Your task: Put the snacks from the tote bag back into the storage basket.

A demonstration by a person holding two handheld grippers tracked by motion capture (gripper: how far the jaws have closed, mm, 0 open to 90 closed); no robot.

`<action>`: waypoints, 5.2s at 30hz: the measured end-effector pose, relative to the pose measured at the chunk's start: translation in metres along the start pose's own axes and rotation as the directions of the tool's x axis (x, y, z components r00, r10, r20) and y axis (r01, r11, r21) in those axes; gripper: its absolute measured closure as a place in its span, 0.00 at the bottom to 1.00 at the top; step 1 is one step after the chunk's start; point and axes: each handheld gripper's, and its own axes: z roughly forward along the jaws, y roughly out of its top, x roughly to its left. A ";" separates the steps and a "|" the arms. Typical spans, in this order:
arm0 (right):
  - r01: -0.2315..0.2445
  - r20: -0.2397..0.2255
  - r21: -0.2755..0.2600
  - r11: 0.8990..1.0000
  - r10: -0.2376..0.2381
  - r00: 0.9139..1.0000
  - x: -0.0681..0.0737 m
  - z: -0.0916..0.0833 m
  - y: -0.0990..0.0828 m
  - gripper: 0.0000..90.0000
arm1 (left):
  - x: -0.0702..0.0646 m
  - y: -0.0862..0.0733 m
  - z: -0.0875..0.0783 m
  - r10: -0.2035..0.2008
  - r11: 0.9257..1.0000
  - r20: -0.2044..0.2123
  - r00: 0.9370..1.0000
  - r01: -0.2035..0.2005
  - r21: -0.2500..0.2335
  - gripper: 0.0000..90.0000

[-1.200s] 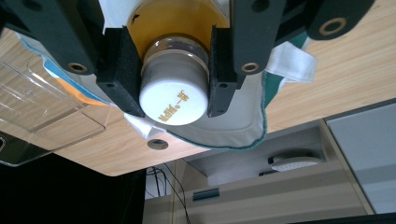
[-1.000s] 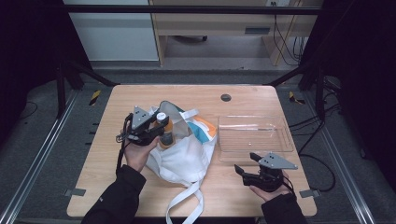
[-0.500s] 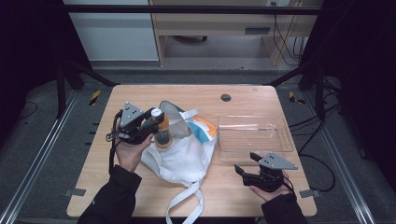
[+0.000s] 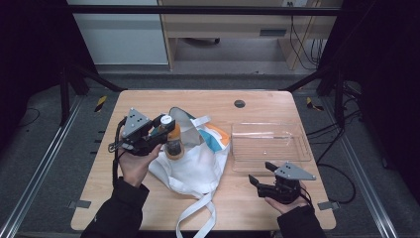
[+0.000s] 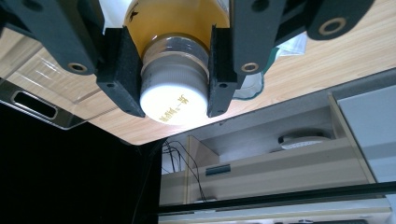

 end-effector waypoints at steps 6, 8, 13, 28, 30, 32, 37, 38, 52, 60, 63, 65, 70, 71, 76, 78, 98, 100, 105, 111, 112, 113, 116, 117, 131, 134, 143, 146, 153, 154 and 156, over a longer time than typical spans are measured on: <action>-0.001 -0.002 -0.002 1.000 0.001 1.000 0.000 0.000 0.000 0.28 | -0.007 0.003 -0.003 0.007 1.000 0.015 1.000 -0.007 -0.003 0.65; -0.003 -0.003 -0.002 1.000 0.003 1.000 0.000 0.000 0.000 0.28 | -0.009 0.004 -0.004 0.011 1.000 0.019 1.000 -0.011 -0.001 0.65; -0.001 -0.004 -0.003 1.000 0.001 1.000 0.000 0.000 0.000 0.28 | -0.011 0.005 -0.005 0.011 1.000 0.026 1.000 -0.011 0.002 0.65; -0.004 0.003 -0.002 1.000 0.004 1.000 0.001 -0.002 -0.001 0.26 | -0.028 0.021 -0.007 0.035 0.999 0.055 0.998 -0.034 -0.021 0.65; -0.003 0.004 -0.004 1.000 0.003 1.000 0.001 -0.002 -0.001 0.26 | -0.031 0.024 -0.007 0.034 0.999 0.058 0.998 -0.033 -0.026 0.65; -0.003 0.005 -0.004 1.000 0.003 1.000 0.001 -0.002 -0.001 0.26 | -0.034 0.028 -0.006 0.036 0.999 0.062 0.997 -0.034 -0.026 0.65; 0.001 0.005 -0.006 1.000 -0.001 1.000 0.001 -0.002 -0.001 0.24 | -0.040 0.035 -0.004 0.045 0.999 0.070 0.997 -0.043 -0.029 0.65; 0.000 0.004 -0.006 1.000 0.000 1.000 0.001 -0.002 -0.001 0.24 | -0.041 0.036 -0.004 0.046 0.999 0.071 0.996 -0.044 -0.030 0.65; -0.003 0.005 -0.006 1.000 0.003 1.000 0.002 -0.004 -0.002 0.16 | -0.060 0.048 0.009 0.039 0.998 0.100 0.994 -0.035 -0.046 0.65; -0.015 0.007 -0.001 1.000 0.015 1.000 0.001 -0.006 -0.005 0.15 | -0.075 0.053 0.021 0.055 0.998 0.125 0.991 -0.050 -0.046 0.65; -0.015 0.009 0.001 1.000 0.015 1.000 0.001 -0.007 -0.006 0.15 | -0.080 0.053 0.025 0.059 0.998 0.133 0.989 -0.053 -0.045 0.65; -0.014 0.010 0.002 1.000 0.014 1.000 0.001 -0.008 -0.007 0.15 | -0.083 0.053 0.028 0.057 0.998 0.140 0.989 -0.051 -0.045 0.65; -0.022 0.010 -0.001 1.000 0.022 1.000 0.000 -0.010 -0.008 0.15 | -0.090 0.054 0.035 0.054 0.998 0.148 0.988 -0.048 -0.044 0.65; -0.021 0.009 -0.002 1.000 0.021 1.000 0.000 -0.010 -0.008 0.15 | -0.092 0.054 0.037 0.055 0.998 0.149 0.987 -0.049 -0.046 0.65; -0.020 0.010 -0.001 1.000 0.020 1.000 0.000 -0.012 -0.008 0.15 | -0.099 0.055 0.044 0.062 0.998 0.156 0.986 -0.056 -0.040 0.65; -0.019 0.009 -0.002 1.000 0.019 1.000 0.000 -0.012 -0.009 0.15 | -0.102 0.055 0.047 0.059 0.998 0.158 0.986 -0.054 -0.036 0.65; -0.024 0.001 0.002 1.000 0.024 1.000 0.000 -0.011 -0.009 0.15 | -0.121 0.059 0.075 0.074 0.997 0.170 0.983 -0.069 -0.034 0.65; -0.024 0.001 0.002 1.000 0.024 1.000 -0.001 -0.011 -0.009 0.15 | -0.122 0.059 0.077 0.074 0.997 0.172 0.982 -0.069 -0.036 0.65; -0.017 0.003 0.005 1.000 0.017 1.000 -0.001 -0.010 -0.009 0.15 | -0.125 0.058 0.084 0.068 0.997 0.173 0.983 -0.063 -0.033 0.65; -0.018 0.002 0.006 1.000 0.018 1.000 -0.001 -0.010 -0.009 0.15 | -0.129 0.058 0.093 0.069 0.997 0.171 0.983 -0.065 -0.030 0.65; -0.019 0.003 0.003 1.000 0.019 1.000 -0.001 -0.010 -0.009 0.15 | -0.129 0.058 0.095 0.072 0.997 0.171 0.983 -0.068 -0.030 0.65; -0.019 0.004 0.002 1.000 0.019 1.000 -0.001 -0.010 -0.009 0.15 | -0.130 0.058 0.097 0.068 0.998 0.170 0.983 -0.065 -0.028 0.65; -0.020 0.001 0.001 1.000 0.020 1.000 -0.001 -0.010 -0.010 0.15 | -0.132 0.057 0.101 0.071 0.997 0.172 0.983 -0.067 -0.027 0.65; -0.019 0.001 0.001 1.000 0.019 1.000 -0.001 -0.010 -0.010 0.15 | -0.132 0.057 0.103 0.068 0.998 0.174 0.982 -0.064 -0.026 0.65; -0.022 -0.002 0.002 1.000 0.022 1.000 -0.001 -0.010 -0.010 0.15 | -0.143 0.050 0.118 0.067 0.998 0.182 0.981 -0.066 -0.013 0.65; -0.021 -0.003 0.003 1.000 0.021 1.000 -0.001 -0.010 -0.010 0.15 | -0.145 0.049 0.120 0.069 0.998 0.185 0.980 -0.068 -0.009 0.65; -0.021 -0.004 0.002 1.000 0.021 1.000 -0.001 -0.010 -0.010 0.15 | -0.151 0.042 0.130 0.077 0.997 0.189 0.979 -0.080 0.007 0.65; -0.021 -0.005 0.003 1.000 0.021 1.000 -0.001 -0.010 -0.010 0.15 | -0.153 0.040 0.132 0.078 0.997 0.189 0.979 -0.081 0.011 0.65; -0.021 -0.005 0.006 1.000 0.021 1.000 -0.001 -0.010 -0.010 0.15 | -0.154 0.035 0.136 0.079 0.996 0.192 0.978 -0.085 0.022 0.65; -0.020 -0.004 0.007 1.000 0.020 1.000 -0.001 -0.010 -0.010 0.15 | -0.154 0.033 0.137 0.078 0.996 0.194 0.978 -0.085 0.024 0.65; -0.021 -0.006 0.007 1.000 0.021 1.000 -0.001 -0.010 -0.010 0.15 | -0.154 0.032 0.138 0.078 0.996 0.195 0.978 -0.085 0.026 0.65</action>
